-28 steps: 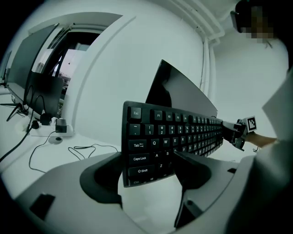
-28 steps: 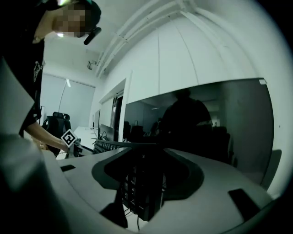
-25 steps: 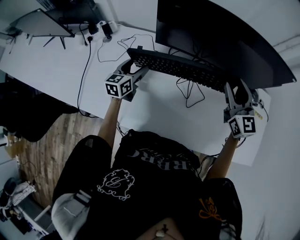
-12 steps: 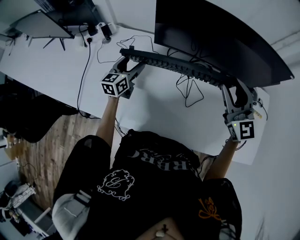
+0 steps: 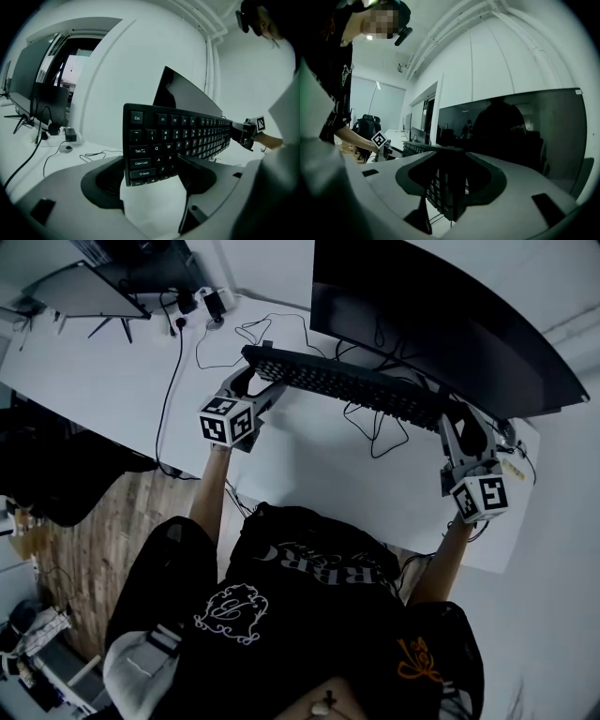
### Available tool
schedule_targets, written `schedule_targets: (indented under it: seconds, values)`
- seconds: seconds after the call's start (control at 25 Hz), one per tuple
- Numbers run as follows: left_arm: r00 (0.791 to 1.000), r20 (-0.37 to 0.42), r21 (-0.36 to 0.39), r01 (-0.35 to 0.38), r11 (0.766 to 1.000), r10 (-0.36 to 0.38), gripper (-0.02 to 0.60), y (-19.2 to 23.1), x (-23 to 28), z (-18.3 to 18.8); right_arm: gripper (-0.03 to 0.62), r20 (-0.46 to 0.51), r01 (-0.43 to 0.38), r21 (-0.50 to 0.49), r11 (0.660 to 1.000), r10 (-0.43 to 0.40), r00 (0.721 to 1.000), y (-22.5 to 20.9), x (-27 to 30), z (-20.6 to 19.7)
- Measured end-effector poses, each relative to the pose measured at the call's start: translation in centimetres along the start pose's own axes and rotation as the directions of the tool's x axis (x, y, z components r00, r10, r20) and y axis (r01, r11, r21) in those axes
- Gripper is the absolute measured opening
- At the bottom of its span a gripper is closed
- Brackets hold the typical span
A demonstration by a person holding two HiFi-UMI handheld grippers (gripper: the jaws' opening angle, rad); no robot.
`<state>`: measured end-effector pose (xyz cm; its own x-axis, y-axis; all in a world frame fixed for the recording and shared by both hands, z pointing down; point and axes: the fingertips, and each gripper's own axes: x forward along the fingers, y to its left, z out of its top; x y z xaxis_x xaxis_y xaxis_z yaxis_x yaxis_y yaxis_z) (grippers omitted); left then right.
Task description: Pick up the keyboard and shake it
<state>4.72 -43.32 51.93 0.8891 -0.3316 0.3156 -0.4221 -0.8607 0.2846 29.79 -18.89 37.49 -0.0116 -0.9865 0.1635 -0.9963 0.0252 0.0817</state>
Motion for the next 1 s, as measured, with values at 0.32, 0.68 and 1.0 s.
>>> schedule_targets:
  seconds: [0.32,0.68,1.0]
  values:
    - [0.987,-0.149,-0.026,-0.063,0.998,0.059,0.356,1.1,-2.6,-5.4,0.190,-0.106,-0.026,0.175,0.984,0.045,0.993,0.9,2.0,-5.3]
    - [0.943,-0.314,-0.043,-0.134,0.990,0.114,0.356,2.3,-5.5,-10.6,0.191,-0.208,-0.066,0.343,0.937,0.144,0.967,2.2,4.6,-11.3]
    - [0.888,-0.439,-0.087,-0.191,0.978,0.134,0.356,3.3,-6.8,-13.4,0.192,-0.288,-0.040,0.525,0.850,0.221,0.932,2.6,7.1,-17.2]
